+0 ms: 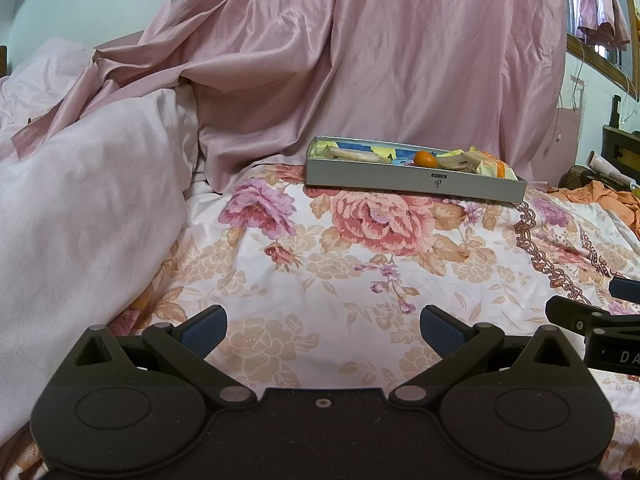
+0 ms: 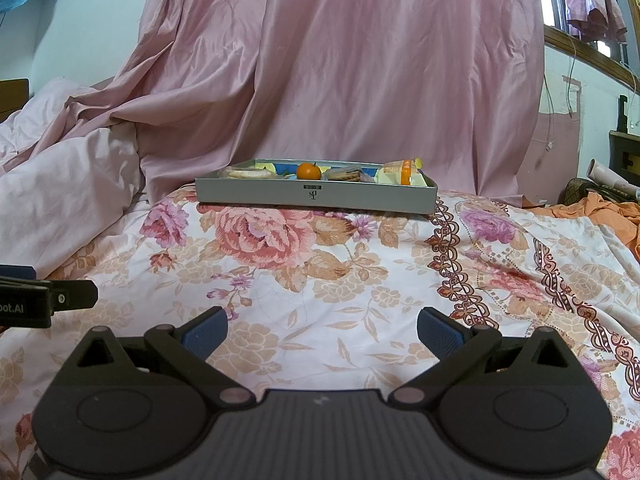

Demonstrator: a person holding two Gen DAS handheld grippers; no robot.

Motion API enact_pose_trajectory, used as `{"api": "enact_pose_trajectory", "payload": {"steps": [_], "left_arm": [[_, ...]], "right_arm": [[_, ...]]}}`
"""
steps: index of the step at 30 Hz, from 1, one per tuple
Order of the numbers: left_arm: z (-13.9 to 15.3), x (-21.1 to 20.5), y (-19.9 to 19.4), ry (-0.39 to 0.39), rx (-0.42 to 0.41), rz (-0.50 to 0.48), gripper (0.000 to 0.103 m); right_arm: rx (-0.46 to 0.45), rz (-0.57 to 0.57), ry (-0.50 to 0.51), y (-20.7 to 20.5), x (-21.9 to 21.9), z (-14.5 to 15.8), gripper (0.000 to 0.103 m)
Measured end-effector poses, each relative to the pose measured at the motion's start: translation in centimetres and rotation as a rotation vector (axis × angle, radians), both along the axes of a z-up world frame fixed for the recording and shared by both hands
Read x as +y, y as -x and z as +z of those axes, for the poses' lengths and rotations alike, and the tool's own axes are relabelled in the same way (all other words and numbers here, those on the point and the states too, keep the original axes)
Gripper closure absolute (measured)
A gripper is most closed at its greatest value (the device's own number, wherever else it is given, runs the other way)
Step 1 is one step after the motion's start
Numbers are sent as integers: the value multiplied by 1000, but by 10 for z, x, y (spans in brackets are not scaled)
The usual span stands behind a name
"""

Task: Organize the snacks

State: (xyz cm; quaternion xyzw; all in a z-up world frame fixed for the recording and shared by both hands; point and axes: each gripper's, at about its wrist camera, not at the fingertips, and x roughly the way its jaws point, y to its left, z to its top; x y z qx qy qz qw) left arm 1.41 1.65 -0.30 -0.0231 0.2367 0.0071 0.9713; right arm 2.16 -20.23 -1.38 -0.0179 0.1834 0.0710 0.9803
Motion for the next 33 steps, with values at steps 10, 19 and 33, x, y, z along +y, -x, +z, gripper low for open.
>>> {"api": "enact_pose_trajectory", "payload": {"steps": [10, 19, 33], "left_arm": [[0, 1, 0, -3, 8, 17, 1], [0, -6, 0, -63, 30, 79, 1], [1, -8, 0, -94, 33, 93, 1]], "right_arm": [[0, 0, 0, 0, 0, 0, 0], [0, 1, 0, 0, 0, 0, 0], [0, 2, 1, 0, 1, 0, 0]]}}
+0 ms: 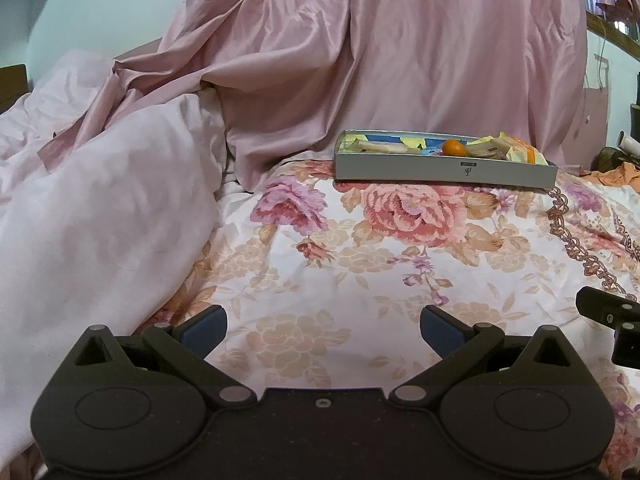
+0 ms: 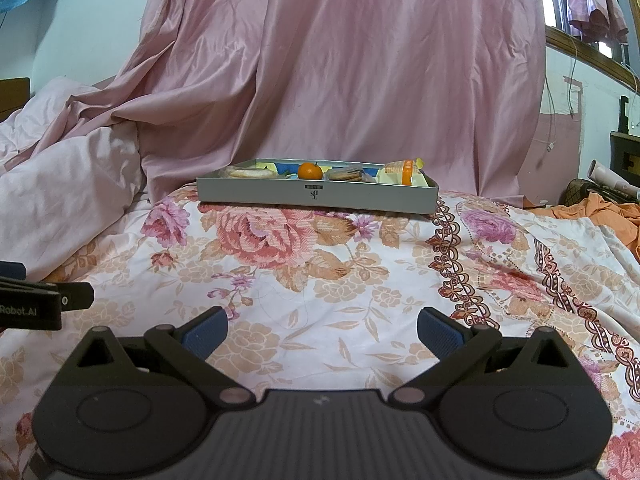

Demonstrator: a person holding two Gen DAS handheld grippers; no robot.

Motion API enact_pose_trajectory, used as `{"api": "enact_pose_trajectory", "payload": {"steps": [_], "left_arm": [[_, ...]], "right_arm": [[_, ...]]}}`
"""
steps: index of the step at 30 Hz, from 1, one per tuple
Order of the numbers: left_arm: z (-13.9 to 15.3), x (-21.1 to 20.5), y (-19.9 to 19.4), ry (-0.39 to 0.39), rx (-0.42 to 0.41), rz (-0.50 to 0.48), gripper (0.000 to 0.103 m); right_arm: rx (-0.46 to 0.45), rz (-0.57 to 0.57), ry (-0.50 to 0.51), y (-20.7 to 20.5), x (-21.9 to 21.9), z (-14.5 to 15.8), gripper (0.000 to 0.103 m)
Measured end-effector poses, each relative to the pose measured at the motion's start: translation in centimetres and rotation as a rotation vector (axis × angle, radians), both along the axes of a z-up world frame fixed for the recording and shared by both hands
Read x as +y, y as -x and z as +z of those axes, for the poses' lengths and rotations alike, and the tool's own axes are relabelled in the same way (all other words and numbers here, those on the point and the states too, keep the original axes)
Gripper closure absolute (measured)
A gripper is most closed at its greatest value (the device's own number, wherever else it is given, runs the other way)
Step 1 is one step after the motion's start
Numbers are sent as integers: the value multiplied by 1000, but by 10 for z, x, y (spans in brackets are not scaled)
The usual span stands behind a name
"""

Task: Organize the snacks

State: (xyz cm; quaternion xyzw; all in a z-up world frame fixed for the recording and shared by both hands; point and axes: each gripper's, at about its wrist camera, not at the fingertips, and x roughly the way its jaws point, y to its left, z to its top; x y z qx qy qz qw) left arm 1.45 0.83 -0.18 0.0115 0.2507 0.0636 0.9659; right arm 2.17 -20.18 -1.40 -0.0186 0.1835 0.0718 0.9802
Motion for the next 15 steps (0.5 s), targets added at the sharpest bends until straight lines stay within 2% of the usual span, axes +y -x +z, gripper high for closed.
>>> {"api": "enact_pose_trajectory", "payload": {"steps": [15], "left_arm": [[2, -1, 2, -3, -16, -9, 1]], "right_arm": [[1, 0, 1, 0, 1, 0, 0]]}}
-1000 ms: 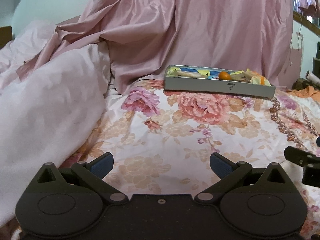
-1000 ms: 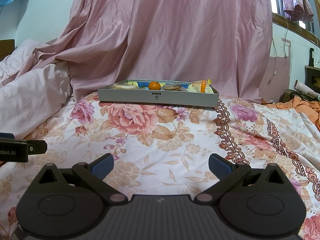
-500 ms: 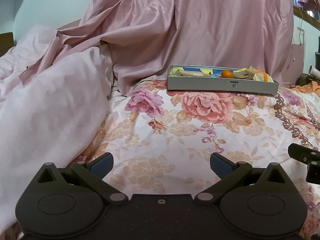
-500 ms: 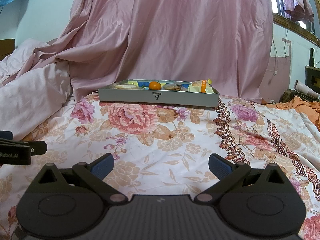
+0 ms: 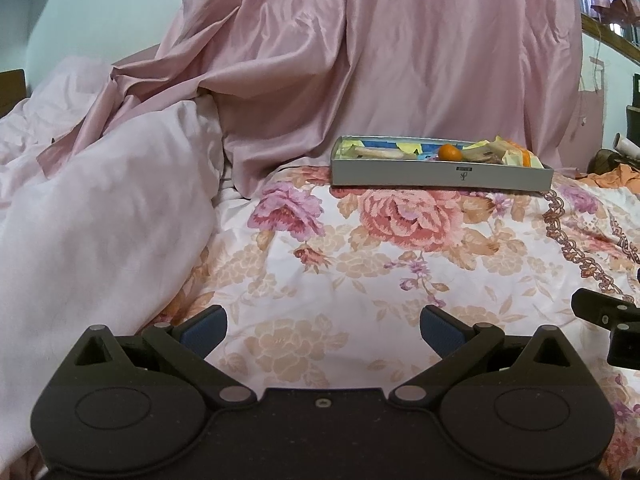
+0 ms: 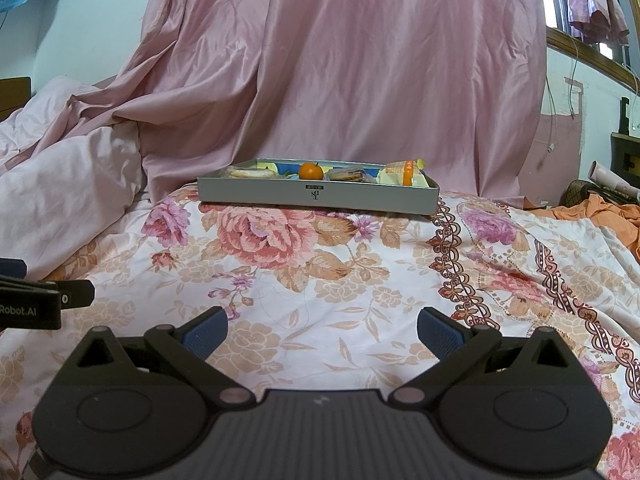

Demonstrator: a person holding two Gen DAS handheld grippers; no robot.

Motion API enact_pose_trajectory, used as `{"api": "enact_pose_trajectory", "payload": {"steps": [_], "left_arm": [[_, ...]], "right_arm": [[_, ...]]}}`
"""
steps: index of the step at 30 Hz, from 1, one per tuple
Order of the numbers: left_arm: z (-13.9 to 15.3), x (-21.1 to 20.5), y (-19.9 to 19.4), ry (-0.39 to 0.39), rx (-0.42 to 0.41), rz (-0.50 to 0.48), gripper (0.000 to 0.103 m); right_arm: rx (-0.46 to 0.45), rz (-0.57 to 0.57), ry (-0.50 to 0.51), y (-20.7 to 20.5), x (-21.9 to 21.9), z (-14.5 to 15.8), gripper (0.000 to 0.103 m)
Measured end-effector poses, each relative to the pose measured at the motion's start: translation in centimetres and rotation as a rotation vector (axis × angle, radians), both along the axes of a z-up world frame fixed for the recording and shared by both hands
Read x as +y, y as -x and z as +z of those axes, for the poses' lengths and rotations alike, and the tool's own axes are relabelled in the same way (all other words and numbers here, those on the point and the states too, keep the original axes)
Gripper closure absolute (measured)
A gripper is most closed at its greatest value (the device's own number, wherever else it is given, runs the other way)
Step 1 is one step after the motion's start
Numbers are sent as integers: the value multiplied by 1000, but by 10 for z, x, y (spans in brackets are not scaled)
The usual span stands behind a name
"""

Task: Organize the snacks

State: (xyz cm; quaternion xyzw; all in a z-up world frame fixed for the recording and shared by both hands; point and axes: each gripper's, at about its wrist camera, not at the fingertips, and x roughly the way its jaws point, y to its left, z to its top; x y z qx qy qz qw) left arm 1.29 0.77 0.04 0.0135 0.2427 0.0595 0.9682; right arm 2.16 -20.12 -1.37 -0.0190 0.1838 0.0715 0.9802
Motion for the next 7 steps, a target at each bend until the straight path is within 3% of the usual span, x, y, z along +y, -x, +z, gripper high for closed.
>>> {"api": "enact_pose_trajectory", "payload": {"steps": [7], "left_arm": [[0, 0, 0, 1, -5, -4, 1]], "right_arm": [[0, 0, 0, 0, 0, 0, 0]]}}
